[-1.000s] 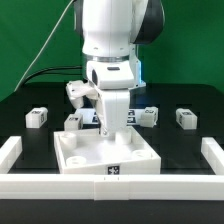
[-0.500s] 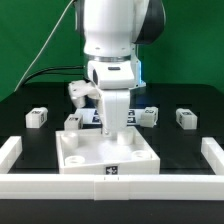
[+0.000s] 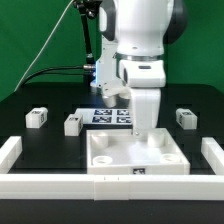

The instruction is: Assemble one leg

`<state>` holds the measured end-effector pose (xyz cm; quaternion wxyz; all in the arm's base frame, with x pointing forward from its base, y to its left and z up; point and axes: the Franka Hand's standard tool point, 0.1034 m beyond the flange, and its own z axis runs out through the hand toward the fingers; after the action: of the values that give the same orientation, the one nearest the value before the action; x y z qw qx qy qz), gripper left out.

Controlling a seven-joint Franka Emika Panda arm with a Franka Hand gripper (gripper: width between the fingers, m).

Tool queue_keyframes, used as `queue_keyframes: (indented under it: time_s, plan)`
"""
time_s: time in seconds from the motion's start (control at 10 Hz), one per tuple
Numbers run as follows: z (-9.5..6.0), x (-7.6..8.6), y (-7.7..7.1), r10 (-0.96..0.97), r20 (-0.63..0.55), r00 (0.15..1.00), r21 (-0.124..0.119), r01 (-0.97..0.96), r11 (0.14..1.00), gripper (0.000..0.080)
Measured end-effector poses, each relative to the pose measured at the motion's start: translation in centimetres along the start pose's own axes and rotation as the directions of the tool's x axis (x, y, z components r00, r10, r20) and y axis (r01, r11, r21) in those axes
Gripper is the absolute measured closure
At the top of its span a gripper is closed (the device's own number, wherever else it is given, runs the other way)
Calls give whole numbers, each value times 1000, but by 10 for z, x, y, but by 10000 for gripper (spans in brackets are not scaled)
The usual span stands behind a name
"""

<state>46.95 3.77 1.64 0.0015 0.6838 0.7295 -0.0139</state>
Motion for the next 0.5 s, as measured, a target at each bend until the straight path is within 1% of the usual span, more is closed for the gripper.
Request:
queue_keyframes:
  time_s: [0.2,0.3,0.5]
  plan:
    - [0,25,11,35,-1,999,-7,-35,999,739]
    - [0,31,15,39,-1,999,-9,-39,999,739]
    - [-1,39,20,46,-1,999,-10,-46,999,739]
